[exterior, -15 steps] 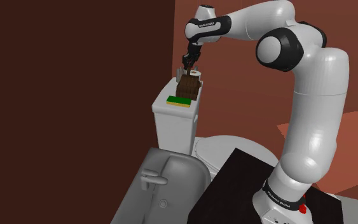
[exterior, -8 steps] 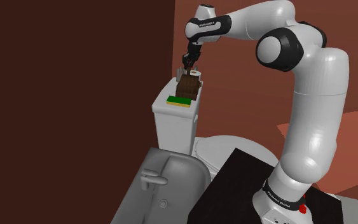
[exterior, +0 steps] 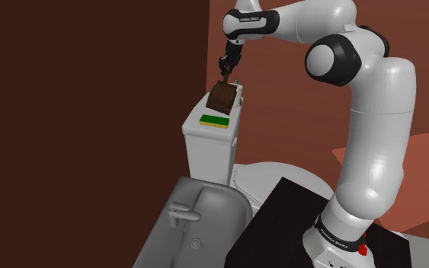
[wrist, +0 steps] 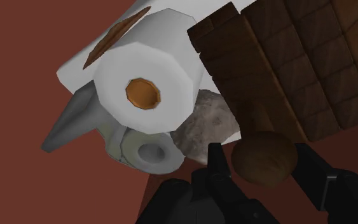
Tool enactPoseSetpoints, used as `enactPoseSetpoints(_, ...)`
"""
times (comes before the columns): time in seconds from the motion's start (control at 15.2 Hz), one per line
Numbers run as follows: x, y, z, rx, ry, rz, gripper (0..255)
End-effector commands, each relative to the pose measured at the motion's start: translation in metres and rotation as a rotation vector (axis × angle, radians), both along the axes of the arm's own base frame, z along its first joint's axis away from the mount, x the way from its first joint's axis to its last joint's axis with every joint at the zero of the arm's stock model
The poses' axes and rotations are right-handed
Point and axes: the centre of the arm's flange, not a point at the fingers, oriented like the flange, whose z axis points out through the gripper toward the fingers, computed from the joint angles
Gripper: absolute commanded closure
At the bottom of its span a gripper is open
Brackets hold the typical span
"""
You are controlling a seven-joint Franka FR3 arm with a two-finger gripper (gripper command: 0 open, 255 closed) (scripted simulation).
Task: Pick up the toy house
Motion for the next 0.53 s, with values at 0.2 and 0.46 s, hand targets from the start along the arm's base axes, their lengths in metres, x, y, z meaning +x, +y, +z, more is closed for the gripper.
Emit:
enactPoseSetpoints(0.2, -0.001, 0.001, 0.028, -0.001, -0.003, 0.000, 255)
enactPoseSetpoints(0.46, -0.001, 0.001, 0.040, -0.001, -0.003, 0.000, 255)
